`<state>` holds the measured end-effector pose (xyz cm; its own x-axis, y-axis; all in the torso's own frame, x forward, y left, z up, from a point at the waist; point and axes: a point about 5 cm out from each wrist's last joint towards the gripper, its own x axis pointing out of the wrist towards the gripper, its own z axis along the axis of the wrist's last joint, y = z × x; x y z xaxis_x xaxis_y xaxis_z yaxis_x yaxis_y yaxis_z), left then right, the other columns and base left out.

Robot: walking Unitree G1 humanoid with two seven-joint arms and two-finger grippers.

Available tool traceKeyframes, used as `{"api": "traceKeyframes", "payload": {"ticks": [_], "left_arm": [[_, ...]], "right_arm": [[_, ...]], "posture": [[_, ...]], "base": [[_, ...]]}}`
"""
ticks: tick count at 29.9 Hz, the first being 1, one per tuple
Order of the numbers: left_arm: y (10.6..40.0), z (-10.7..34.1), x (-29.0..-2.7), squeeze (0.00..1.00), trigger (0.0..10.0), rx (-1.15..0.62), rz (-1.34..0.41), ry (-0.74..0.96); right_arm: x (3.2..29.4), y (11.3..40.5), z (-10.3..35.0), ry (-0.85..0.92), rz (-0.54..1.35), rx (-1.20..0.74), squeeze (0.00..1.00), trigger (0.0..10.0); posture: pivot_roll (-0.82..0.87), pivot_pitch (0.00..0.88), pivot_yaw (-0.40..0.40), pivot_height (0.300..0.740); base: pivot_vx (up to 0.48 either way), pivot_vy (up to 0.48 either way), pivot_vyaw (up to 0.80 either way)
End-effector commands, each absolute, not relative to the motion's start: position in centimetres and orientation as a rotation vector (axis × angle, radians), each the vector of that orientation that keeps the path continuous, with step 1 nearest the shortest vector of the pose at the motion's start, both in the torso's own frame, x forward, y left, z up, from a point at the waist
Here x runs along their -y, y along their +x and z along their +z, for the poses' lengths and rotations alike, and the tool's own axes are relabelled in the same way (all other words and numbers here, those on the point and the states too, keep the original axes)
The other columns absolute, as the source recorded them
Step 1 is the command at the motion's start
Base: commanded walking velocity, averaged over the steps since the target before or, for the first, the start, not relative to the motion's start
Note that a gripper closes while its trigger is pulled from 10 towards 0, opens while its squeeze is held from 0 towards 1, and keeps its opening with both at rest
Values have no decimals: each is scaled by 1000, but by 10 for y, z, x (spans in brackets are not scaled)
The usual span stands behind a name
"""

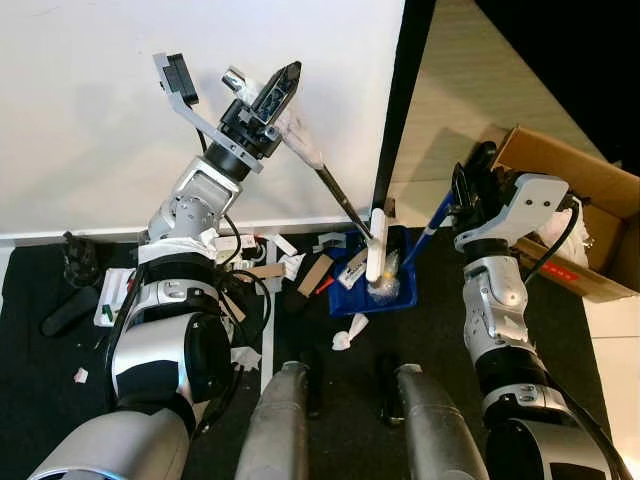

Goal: Sweep floor

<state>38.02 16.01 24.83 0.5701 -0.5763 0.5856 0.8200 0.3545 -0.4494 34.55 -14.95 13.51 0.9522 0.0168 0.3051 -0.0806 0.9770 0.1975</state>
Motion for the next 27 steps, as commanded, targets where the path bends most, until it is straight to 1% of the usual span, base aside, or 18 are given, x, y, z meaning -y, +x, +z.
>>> {"api": "traceKeyframes", "payload": {"ticks": [1,3,4,5,6,8,10,11,13,15,18,19,20,23,26,27], "left_arm": [[373,265,-180,0,10000,425,-911,-740],[361,275,-226,0,10000,379,-777,-503],[358,275,-242,0,10000,352,-719,-433],[356,274,-252,0,10000,332,-673,-395],[356,274,-252,0,10000,332,-673,-395],[354,279,-263,0,10000,359,-632,-402],[349,291,-269,0,10000,414,-617,-465],[349,291,-269,0,10000,414,-617,-465],[345,300,-271,0,10000,457,-611,-541],[341,303,-273,0,10000,470,-592,-563],[339,301,-274,0,10000,463,-576,-545],[339,289,-276,0,10000,402,-535,-461],[339,289,-276,0,10000,402,-535,-461],[339,272,-278,0,10000,328,-467,-397],[337,265,-278,0,10000,301,-436,-379],[336,261,-277,0,10000,289,-424,-372]], "right_arm": [[126,336,94,339,95,106,0,10000],[126,334,92,315,115,94,0,10000],[126,334,93,308,122,96,0,10000],[126,334,94,305,128,101,0,10000],[126,334,94,305,128,101,0,10000],[126,334,99,303,134,118,0,10000],[126,335,104,297,142,130,0,10000],[126,335,104,297,142,130,0,10000],[126,335,104,293,146,129,0,10000],[127,336,104,295,148,123,0,10000],[127,337,104,299,150,119,0,10000],[127,337,106,299,158,122,0,10000],[127,337,106,299,158,122,0,10000],[130,338,111,299,161,121,0,10000],[133,338,113,302,159,121,0,10000],[136,339,114,301,151,120,0,10000]], "posture": [[-18,379,148,740],[6,370,126,740],[6,371,125,740],[3,372,122,740],[3,372,122,740],[2,371,120,740],[-6,356,115,740],[-6,356,115,740],[-6,340,111,740],[-3,325,107,740],[0,311,104,740],[2,293,99,740],[2,293,99,740],[2,271,94,740],[2,271,94,740],[0,254,92,740]], "base": [[0,0,0],[0,0,0],[0,0,0],[0,0,0],[0,0,0],[0,0,0],[0,0,0],[0,0,0],[0,0,0],[0,0,0],[0,0,0],[0,0,0],[0,0,0],[0,0,0],[0,0,0],[0,0,0]]}}
